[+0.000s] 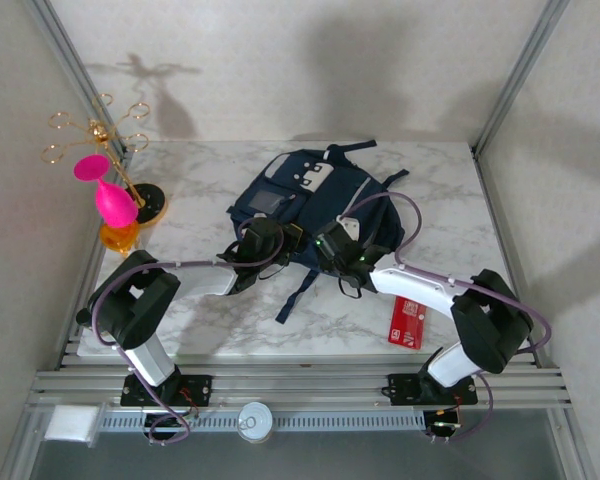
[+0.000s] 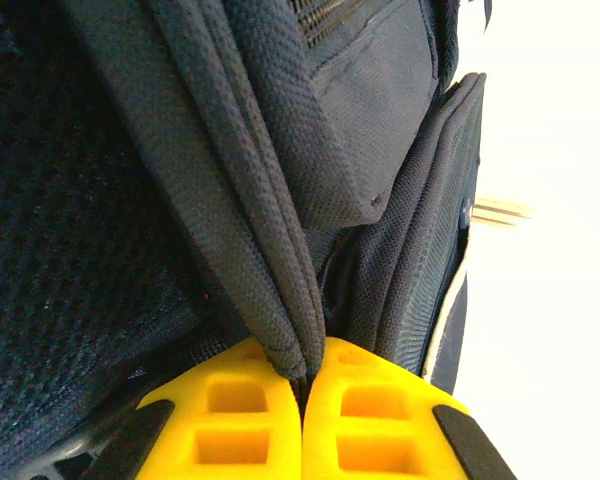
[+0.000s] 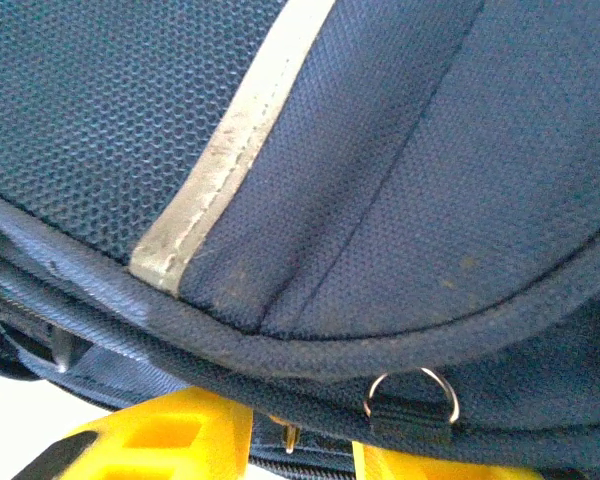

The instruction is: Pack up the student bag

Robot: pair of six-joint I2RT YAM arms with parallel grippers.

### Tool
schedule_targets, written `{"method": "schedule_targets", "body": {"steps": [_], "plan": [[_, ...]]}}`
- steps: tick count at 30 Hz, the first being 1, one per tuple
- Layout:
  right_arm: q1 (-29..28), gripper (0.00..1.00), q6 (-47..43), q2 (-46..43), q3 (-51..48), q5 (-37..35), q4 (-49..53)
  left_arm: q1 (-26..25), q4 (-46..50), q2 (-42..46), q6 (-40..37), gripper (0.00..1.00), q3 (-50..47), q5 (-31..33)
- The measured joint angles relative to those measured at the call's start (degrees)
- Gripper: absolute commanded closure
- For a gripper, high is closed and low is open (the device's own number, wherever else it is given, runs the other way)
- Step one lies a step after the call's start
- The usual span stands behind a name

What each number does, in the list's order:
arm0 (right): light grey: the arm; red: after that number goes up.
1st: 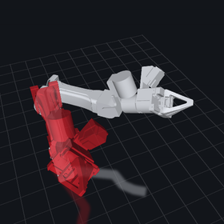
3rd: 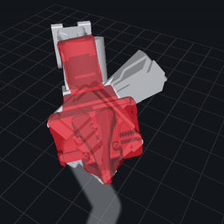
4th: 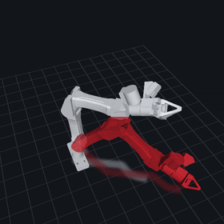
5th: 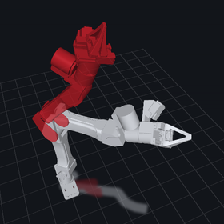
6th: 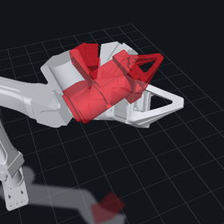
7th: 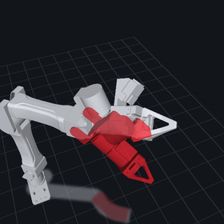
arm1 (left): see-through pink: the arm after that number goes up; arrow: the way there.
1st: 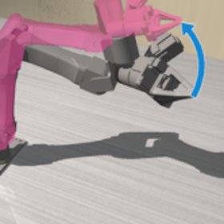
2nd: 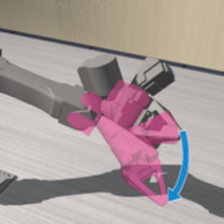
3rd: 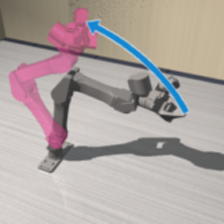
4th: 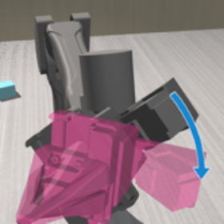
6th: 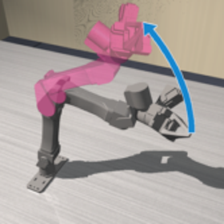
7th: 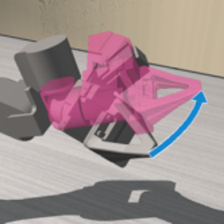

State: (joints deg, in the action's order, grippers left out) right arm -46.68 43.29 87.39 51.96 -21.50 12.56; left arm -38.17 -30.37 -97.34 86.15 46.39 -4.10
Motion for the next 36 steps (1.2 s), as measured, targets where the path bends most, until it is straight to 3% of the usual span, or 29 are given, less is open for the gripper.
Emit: {"method": "schedule_targets", "body": {"steps": [5,15,21,32,33,36], "plan": [[-0.09,0.76,-1.53,0.94,-1.70,-1.86,-3.98,0.00,-0.04,-0.02,-0.24,1.00,0.02,0.28],[-0.42,1.00,-6.95,0.44,-1.57,-5.35,-5.31,0.26,-0.66,0.00,-0.83,1.00,0.02,0.76],[-0.26,1.00,-8.85,-4.81,-1.55,-2.97,-0.94,3.19,0.90,1.57,-3.69,1.00,0.02,-3.69],[3.87,1.00,-14.69,-9.55,-0.20,10.12,4.28,16.11,10.29,4.66,-18.03,1.00,1.53,-17.73],[3.78,1.00,-15.39,-9.14,0.13,11.43,4.07,16.85,12.00,4.57,-19.65,0.95,2.67,-18.36],[3.52,1.00,-16.39,-7.61,1.18,14.53,3.26,18.08,14.40,4.59,-22.91,0.59,4.61,-18.58]]}}
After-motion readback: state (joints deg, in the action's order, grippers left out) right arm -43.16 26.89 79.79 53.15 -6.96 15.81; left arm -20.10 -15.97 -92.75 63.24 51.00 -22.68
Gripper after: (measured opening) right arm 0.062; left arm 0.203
